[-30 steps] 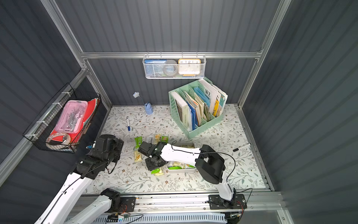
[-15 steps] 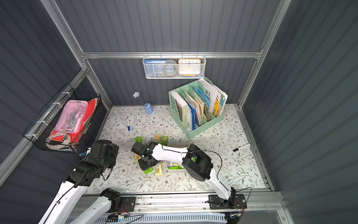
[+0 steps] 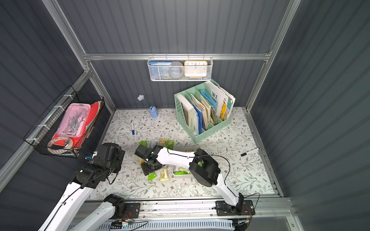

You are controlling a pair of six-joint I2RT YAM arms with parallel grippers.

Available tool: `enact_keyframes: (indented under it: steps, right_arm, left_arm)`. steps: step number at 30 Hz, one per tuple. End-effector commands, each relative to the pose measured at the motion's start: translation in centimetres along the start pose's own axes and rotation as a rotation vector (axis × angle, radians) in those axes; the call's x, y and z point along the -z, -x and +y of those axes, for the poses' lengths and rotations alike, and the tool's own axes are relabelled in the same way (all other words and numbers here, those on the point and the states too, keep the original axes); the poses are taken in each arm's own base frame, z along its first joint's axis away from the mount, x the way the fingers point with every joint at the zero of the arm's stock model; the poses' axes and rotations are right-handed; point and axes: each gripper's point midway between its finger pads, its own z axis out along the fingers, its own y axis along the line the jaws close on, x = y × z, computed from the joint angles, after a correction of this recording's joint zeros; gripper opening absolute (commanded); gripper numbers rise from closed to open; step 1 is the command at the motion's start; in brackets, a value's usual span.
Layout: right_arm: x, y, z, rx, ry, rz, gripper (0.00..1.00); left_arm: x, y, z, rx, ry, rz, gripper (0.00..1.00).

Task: Take the cookies out of the storage box
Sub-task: Place the cookie at the center of the board, then pick up the cookie from the storage box.

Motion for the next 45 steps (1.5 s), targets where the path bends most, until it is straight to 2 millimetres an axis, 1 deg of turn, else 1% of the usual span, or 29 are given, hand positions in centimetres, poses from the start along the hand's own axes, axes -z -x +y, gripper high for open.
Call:
enact_keyframes:
  steps: [1,3,6,8,10,13,15,18,21,23,26,28,30,31,33,34,35,38,40,41,42,45]
  right_arm:
    - [4.7,1.6,-0.5,-0.052,0.034,-0.102,0.58]
    - [6.6,1.6,-1.4,-0.084,0.034,-0.141,0.58]
    - [9.6,1.4,-3.9,-0.154,0.014,-0.202,0.57]
    - [11.6,1.2,-6.1,-0.22,0.0,-0.244,0.57]
    - [13.0,0.9,-8.3,-0.304,-0.001,-0.274,0.57]
    - [15.3,0.8,-11.2,-0.433,0.054,-0.302,0.56]
    - [16.9,0.8,-12.9,-0.48,0.066,-0.323,0.55]
    - [19.0,0.7,-15.5,-0.517,0.026,-0.376,0.56]
    - [20.8,0.3,-18.1,-0.581,-0.001,-0.413,0.56]
    - [22.1,-0.1,-19.7,-0.617,-0.032,-0.44,0.55]
    - [23.9,-1.0,-21.6,-0.651,-0.079,-0.48,0.56]
    - [25.0,-1.8,-22.5,-0.669,-0.103,-0.508,0.56]
    - [26.0,-2.7,-23.4,-0.691,-0.128,-0.532,0.56]
    - [26.7,-3.3,-23.8,-0.699,-0.136,-0.557,0.56]
    - [27.3,-4.3,-24.4,-0.719,-0.15,-0.58,0.56]
    - [27.3,-4.8,-24.6,-0.728,-0.155,-0.584,0.56]
    - [27.4,-5.3,-24.8,-0.736,-0.158,-0.588,0.56]
    - [27.2,-6.5,-25.1,-0.76,-0.168,-0.588,0.56]
    - [27.0,-7.3,-25.4,-0.774,-0.177,-0.587,0.56]
    - [26.9,-7.7,-25.6,-0.783,-0.184,-0.59,0.56]
    - [26.9,-8.0,-25.8,-0.79,-0.189,-0.594,0.56]
    - [26.4,-8.8,-25.9,-0.813,-0.18,-0.59,0.56]
  left_arm:
    - [0.8,0.7,-1.6,-0.074,-0.037,-0.016,0.6]
    - [0.8,0.7,-2.4,-0.116,-0.054,-0.015,0.61]
    - [0.5,0.0,-3.7,-0.186,-0.072,0.013,0.62]
    - [-0.1,-0.4,-4.8,-0.297,-0.086,0.017,0.63]
    - [-0.7,-1.8,-6.1,-0.353,-0.116,0.078,0.63]
    - [-1.4,-3.7,-7.6,-0.461,-0.152,0.158,0.63]
    - [-1.6,-5.0,-8.9,-0.536,-0.188,0.213,0.63]
    - [-1.9,-7.3,-10.6,-0.624,-0.232,0.294,0.63]
    - [-1.8,-10.9,-12.4,-0.725,-0.282,0.381,0.63]
    - [-1.9,-13.9,-13.2,-0.81,-0.294,0.438,0.63]
    - [-2.0,-18.0,-14.0,-0.883,-0.309,0.517,0.64]
    - [-1.8,-20.6,-14.4,-0.927,-0.339,0.553,0.65]
    - [-1.6,-23.4,-14.4,-0.975,-0.359,0.608,0.66]
    - [-1.5,-24.9,-14.3,-1.003,-0.368,0.64,0.67]
    - [-1.5,-27.6,-13.8,-1.069,-0.379,0.7,0.68]
    - [-1.9,-29.2,-12.9,-1.104,-0.369,0.745,0.68]
    - [-1.2,-30.6,-13.7,-1.121,-0.404,0.774,0.68]
    - [-1.2,-34.1,-12.9,-1.178,-0.43,0.851,0.69]
    - [-1.6,-35.9,-12.7,-1.189,-0.448,0.882,0.68]
    - [-2.2,-36.6,-12.5,-1.193,-0.443,0.89,0.68]
    - [-2.6,-37.0,-12.5,-1.202,-0.439,0.891,0.67]
    - [-4.7,-38.1,-12.0,-1.242,-0.406,0.875,0.64]
